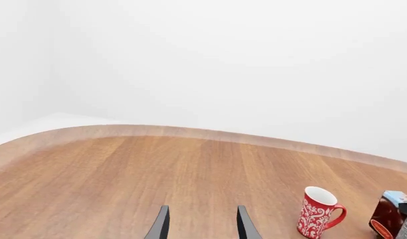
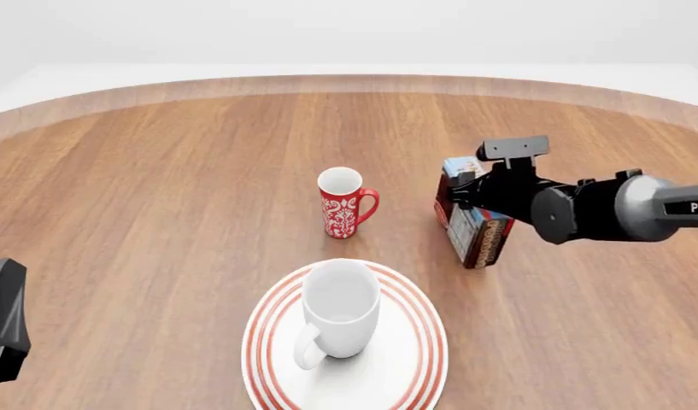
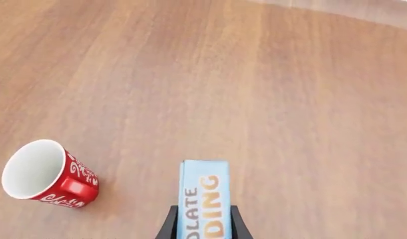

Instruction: Pick up the white mug and put it on the plate, and put the chocolate pudding to the right of the plate.

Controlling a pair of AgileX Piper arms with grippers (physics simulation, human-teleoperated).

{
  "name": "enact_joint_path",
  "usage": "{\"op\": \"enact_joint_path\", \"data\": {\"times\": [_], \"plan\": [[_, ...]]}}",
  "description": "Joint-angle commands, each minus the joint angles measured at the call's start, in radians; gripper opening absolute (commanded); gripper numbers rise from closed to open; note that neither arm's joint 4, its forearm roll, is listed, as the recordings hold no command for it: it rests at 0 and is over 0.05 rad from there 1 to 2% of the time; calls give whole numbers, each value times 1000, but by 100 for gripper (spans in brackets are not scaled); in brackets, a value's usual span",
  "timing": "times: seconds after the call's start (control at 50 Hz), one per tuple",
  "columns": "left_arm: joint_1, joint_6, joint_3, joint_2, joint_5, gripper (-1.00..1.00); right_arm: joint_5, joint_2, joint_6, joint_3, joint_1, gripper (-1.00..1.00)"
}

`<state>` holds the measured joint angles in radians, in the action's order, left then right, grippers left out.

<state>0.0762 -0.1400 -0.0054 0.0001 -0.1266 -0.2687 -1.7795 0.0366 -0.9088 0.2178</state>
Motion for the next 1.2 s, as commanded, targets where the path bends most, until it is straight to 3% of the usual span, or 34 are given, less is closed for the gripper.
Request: {"op": "enact_joint_path", "data": {"times": [0.02, 0.54, 1.2], "plan": [[2, -1, 0, 0, -1, 100, 17, 64, 28, 24, -4, -100], [-1, 4, 0, 0, 1, 100, 57, 314, 44, 148, -18, -100], [-6, 12, -2, 0, 2, 100, 185, 620, 62, 314, -31, -100]]}}
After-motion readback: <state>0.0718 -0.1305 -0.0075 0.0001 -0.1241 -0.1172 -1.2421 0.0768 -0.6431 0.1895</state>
